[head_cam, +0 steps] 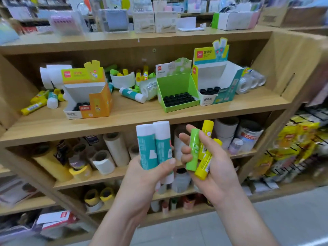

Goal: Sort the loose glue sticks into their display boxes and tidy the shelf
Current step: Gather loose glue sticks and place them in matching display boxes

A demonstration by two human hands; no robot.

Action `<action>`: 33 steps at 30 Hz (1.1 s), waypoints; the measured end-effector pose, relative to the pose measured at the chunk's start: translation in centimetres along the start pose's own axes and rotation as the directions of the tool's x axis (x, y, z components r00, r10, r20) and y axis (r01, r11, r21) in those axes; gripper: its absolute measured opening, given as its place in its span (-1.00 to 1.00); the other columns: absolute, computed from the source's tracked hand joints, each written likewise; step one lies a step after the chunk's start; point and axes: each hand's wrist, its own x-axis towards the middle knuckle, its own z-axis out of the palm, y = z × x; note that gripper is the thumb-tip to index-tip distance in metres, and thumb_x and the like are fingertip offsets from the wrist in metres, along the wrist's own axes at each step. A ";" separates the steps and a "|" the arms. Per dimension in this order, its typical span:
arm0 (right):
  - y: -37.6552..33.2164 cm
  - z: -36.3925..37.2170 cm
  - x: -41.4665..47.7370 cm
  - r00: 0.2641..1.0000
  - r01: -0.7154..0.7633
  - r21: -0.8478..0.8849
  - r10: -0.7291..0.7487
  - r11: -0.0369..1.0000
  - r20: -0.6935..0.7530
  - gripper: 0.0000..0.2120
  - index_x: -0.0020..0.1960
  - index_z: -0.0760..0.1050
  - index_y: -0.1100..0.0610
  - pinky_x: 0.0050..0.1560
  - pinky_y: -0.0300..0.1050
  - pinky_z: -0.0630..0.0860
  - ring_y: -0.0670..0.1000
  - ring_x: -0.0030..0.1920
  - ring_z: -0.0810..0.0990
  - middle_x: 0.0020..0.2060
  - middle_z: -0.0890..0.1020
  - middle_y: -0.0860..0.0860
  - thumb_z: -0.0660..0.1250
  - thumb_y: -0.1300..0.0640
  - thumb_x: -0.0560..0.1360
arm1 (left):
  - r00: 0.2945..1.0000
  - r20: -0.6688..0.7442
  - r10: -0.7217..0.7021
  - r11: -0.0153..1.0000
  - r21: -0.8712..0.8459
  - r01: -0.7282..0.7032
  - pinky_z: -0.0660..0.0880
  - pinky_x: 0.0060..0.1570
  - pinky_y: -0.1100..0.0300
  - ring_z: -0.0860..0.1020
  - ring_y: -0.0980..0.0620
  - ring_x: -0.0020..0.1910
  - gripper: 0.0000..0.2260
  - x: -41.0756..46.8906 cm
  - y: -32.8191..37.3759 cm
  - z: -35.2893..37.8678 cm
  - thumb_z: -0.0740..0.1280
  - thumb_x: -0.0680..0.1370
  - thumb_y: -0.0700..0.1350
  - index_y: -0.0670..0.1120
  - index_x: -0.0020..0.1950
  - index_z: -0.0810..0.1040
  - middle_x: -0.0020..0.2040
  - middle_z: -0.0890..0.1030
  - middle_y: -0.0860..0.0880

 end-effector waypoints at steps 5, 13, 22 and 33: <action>-1.6 -1.0 1.1 0.991 0.118 -0.052 -0.121 0.992 -0.050 -0.69 0.10 0.59 0.23 -0.36 -0.19 0.56 -0.01 -0.30 0.57 -0.23 0.61 0.10 0.31 0.13 0.40 | 0.995 0.011 0.099 0.992 0.077 -0.099 0.56 -0.22 0.29 0.67 0.07 -0.15 -0.84 1.5 0.2 3.4 0.49 0.37 -0.36 -0.16 -0.12 0.69 -0.14 0.72 -0.06; -6.0 -2.7 4.8 0.985 0.160 -0.022 -0.162 0.987 -0.067 -0.70 0.04 0.59 0.23 -0.20 -0.01 0.62 0.08 -0.02 0.68 -0.01 0.68 0.19 0.28 0.04 0.46 | 0.973 -0.177 0.145 0.989 0.022 -0.144 0.55 -0.33 0.26 0.66 0.02 -0.27 -0.59 6.4 -1.3 10.0 0.57 0.15 -0.28 -0.23 -0.04 0.60 -0.20 0.70 -0.13; -10.5 -5.4 10.2 0.993 0.070 -0.125 -0.058 0.990 0.102 -0.69 0.10 0.55 0.31 -0.11 0.12 0.63 0.21 -0.03 0.68 -0.02 0.67 0.26 0.25 0.12 0.48 | 0.958 -0.233 0.167 0.986 0.047 -0.160 0.59 -0.15 0.18 0.68 -0.07 -0.08 -0.57 11.6 -1.9 14.3 0.55 0.25 -0.39 -0.16 0.08 0.62 -0.05 0.71 -0.14; -10.4 -5.4 14.3 0.952 0.221 -0.505 -0.071 0.835 0.299 -0.90 -0.12 0.62 0.04 -0.32 -0.18 0.56 -0.01 -0.30 0.64 -0.31 0.68 0.05 0.39 0.05 0.39 | 0.739 -0.600 0.306 0.952 0.195 -0.236 0.56 -0.27 0.28 0.68 0.02 -0.23 -0.69 13.1 -0.6 13.6 0.54 0.17 -0.20 -0.17 -0.11 0.64 -0.22 0.71 -0.08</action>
